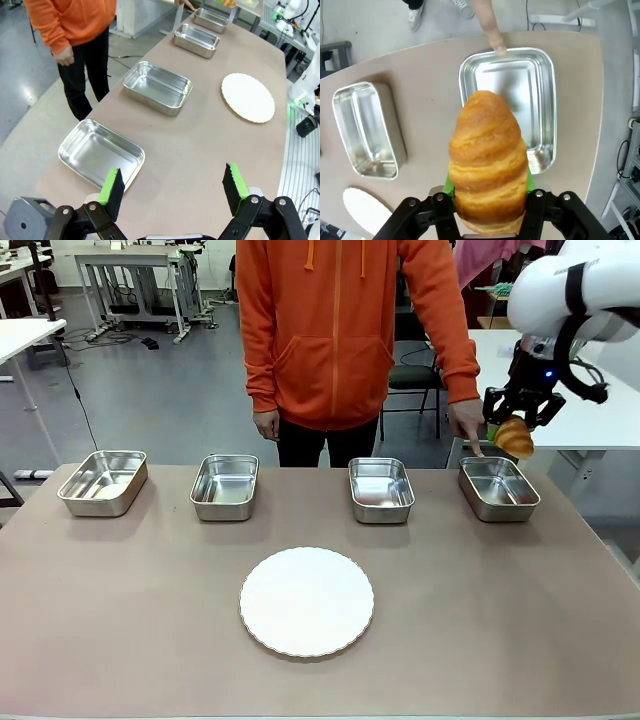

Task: Place the bread in the container.
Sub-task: Place the Butter Roll into the Airtight Container indicated by the human.

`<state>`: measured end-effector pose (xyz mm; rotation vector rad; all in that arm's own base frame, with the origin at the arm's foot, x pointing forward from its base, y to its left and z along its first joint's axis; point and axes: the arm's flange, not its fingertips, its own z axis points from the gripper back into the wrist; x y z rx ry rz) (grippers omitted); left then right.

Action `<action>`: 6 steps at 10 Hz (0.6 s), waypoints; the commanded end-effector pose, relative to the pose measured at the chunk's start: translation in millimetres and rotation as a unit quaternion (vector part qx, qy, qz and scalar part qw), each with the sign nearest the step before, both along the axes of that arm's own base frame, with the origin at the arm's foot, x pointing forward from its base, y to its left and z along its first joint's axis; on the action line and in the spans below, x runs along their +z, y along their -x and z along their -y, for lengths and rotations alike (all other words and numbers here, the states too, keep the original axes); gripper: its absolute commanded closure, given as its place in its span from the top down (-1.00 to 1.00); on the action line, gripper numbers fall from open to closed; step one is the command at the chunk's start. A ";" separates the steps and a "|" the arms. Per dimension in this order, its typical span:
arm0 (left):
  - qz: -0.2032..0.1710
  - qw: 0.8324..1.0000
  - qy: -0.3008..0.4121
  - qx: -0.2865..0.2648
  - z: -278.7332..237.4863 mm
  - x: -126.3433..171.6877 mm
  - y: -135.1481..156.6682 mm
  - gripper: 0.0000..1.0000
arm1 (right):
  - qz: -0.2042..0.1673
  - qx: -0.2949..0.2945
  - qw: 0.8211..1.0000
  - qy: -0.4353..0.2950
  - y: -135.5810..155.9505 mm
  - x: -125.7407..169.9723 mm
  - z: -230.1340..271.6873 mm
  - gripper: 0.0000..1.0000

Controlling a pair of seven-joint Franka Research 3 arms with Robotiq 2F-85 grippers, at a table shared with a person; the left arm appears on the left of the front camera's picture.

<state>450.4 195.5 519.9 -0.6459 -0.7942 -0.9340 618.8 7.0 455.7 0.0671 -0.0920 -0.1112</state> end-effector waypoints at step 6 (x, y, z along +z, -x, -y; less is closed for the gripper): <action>0.004 1.000 0.002 -0.004 1.9 2.6 0.9 1.00 | 0.012 -0.008 0.999 0.033 18.1 -69.8 4.2 0.13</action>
